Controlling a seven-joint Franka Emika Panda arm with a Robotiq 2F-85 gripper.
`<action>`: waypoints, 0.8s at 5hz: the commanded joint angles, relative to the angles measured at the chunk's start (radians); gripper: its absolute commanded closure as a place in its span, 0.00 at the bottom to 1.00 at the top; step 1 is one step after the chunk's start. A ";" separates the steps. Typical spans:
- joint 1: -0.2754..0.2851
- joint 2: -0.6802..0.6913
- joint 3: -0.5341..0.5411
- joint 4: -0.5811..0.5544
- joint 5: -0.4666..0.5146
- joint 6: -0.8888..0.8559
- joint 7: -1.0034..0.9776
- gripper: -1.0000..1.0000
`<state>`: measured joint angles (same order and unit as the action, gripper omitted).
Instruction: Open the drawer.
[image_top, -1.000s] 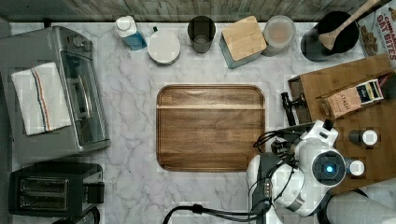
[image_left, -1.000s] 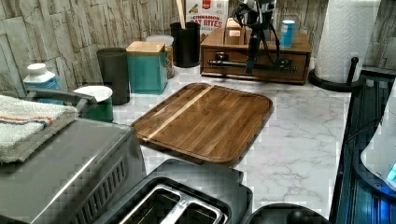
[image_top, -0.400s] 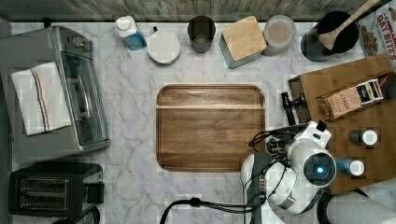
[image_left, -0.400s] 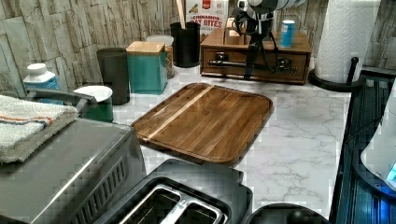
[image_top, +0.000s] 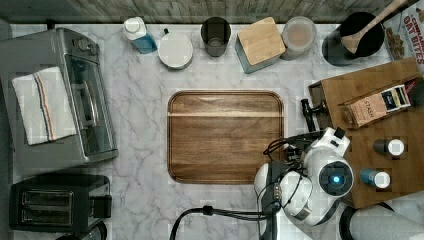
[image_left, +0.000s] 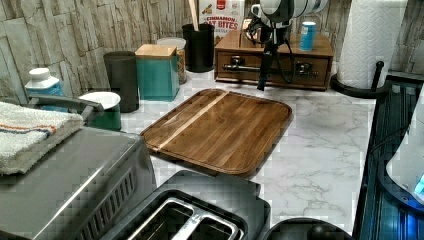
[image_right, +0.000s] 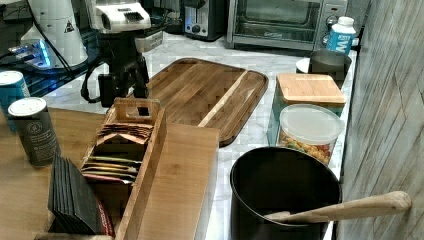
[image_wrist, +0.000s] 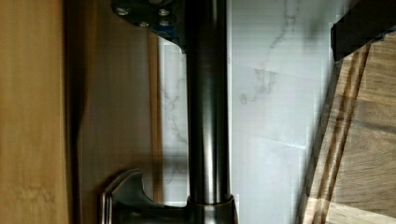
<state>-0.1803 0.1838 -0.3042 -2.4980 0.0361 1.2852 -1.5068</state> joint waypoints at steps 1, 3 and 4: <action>0.044 -0.012 -0.029 0.079 -0.055 -0.161 0.008 0.00; 0.052 -0.048 0.057 -0.035 0.038 -0.132 -0.072 0.00; 0.120 -0.112 0.072 -0.171 -0.010 -0.055 0.103 0.00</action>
<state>-0.1523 0.1644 -0.3015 -2.5078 0.0375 1.2402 -1.4902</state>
